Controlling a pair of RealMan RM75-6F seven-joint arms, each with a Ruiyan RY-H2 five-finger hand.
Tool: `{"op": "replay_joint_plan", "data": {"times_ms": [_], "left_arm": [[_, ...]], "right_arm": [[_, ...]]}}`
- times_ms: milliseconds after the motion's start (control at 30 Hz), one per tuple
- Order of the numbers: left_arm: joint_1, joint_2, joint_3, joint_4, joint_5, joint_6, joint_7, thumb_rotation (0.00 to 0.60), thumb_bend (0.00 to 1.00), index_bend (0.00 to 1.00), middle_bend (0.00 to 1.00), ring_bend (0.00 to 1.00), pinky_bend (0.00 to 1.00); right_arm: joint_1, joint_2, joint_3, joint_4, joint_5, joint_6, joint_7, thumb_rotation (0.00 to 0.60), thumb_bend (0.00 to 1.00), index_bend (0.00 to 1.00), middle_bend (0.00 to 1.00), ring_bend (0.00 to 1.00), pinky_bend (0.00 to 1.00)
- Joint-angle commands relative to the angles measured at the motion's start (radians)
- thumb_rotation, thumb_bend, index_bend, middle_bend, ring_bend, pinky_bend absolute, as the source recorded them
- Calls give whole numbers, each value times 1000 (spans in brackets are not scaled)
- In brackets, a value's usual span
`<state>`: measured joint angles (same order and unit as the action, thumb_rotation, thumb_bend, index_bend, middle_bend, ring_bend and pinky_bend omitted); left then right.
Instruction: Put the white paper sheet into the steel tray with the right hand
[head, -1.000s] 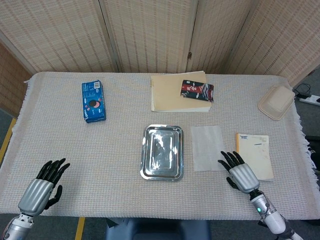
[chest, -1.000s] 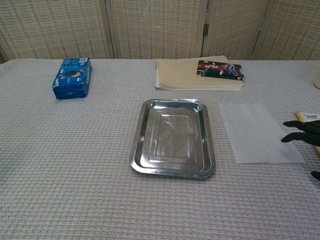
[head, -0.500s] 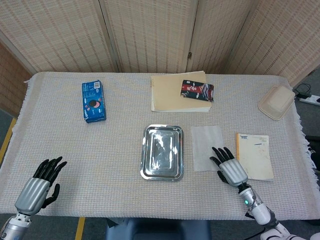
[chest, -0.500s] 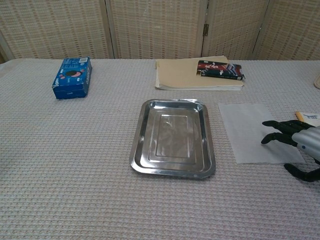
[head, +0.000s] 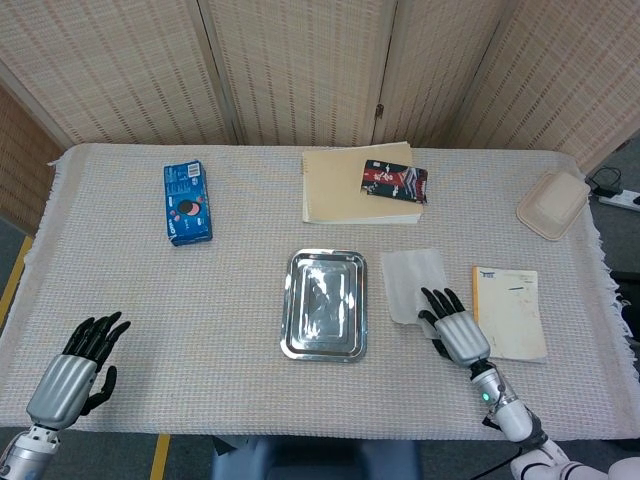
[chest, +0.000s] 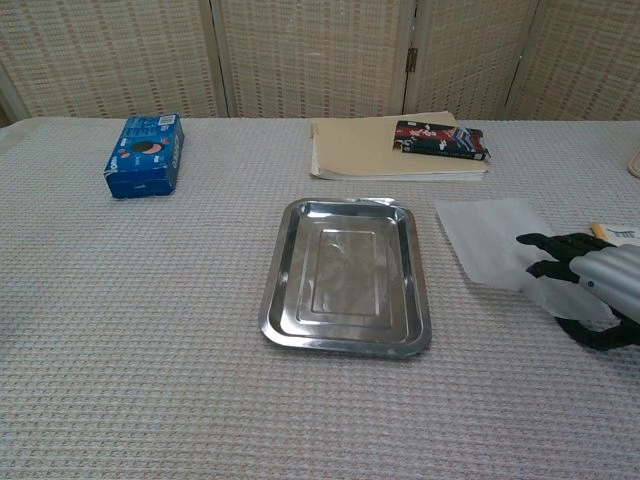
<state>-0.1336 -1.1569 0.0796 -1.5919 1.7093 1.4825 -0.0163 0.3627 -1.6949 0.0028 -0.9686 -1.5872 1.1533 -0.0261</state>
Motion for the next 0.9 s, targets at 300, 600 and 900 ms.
{"op": "replay_joint_plan", "data": {"times_ms": [300, 600, 900], "left_arm": [[1, -1, 4, -1, 10, 2, 4, 600, 740, 0, 0, 0, 0], [3, 1, 6, -4, 17, 8, 1, 600, 740, 0, 0, 0, 0], [3, 4, 8, -6, 20, 9, -5, 600, 740, 0, 0, 0, 0]], "right_arm": [[-12, -20, 7, 44, -9, 92, 60, 600, 555, 738, 140, 0, 0], [-15, -23, 55, 12, -18, 224, 144, 600, 575, 755, 166, 0, 0], [18, -134, 151, 34, -42, 429, 257, 600, 585, 765, 178, 4, 0]]}}
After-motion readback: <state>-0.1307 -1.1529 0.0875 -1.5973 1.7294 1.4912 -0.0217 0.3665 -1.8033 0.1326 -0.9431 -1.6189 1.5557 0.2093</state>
